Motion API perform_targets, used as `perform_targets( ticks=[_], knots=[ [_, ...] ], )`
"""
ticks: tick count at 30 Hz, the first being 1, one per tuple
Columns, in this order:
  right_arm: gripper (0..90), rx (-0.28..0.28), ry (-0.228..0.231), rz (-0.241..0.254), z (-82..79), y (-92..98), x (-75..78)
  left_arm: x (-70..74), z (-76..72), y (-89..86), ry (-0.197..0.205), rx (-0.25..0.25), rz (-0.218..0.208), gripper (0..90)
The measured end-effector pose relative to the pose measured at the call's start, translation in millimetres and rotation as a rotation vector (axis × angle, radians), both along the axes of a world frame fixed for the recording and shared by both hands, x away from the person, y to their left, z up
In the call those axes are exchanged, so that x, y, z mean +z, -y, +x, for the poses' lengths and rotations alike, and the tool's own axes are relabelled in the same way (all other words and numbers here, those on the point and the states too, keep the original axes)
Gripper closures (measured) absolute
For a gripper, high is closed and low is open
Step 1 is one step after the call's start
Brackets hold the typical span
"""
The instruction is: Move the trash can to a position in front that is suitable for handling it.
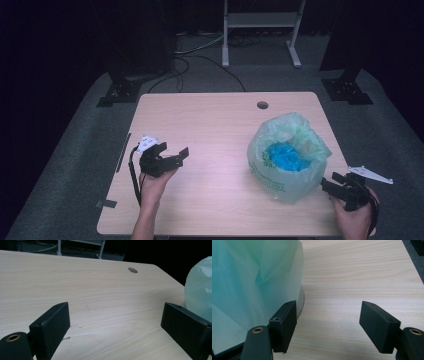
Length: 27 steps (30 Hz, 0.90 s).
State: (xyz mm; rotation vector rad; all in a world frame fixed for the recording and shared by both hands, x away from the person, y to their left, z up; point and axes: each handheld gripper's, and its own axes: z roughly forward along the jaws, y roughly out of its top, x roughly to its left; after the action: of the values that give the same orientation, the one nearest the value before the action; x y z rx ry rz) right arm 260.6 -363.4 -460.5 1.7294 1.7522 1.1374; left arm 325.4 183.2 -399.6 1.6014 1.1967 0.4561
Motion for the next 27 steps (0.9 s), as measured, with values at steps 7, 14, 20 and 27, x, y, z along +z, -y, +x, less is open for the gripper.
perform_targets(
  ticks=[7,14,20,27],
  knots=[
    [29.4,-0.002,0.000,-0.029,4.6,-6.9,2.9,-0.8,0.1,2.1,0.002,-0.008,0.001,7.5],
    [29.3,0.013,-0.004,-0.045,9.4,-14.7,4.2,-1.4,0.6,0.1,-0.006,-0.002,-0.001,7.5],
    [30.2,0.022,0.000,-0.065,11.9,-21.7,7.3,0.0,-0.3,-1.2,-0.002,0.000,-0.005,7.5],
    [32.0,0.024,-0.009,-0.079,12.5,-28.4,10.1,-0.4,0.2,-2.6,-0.004,0.005,-0.006,7.5]
  ],
)
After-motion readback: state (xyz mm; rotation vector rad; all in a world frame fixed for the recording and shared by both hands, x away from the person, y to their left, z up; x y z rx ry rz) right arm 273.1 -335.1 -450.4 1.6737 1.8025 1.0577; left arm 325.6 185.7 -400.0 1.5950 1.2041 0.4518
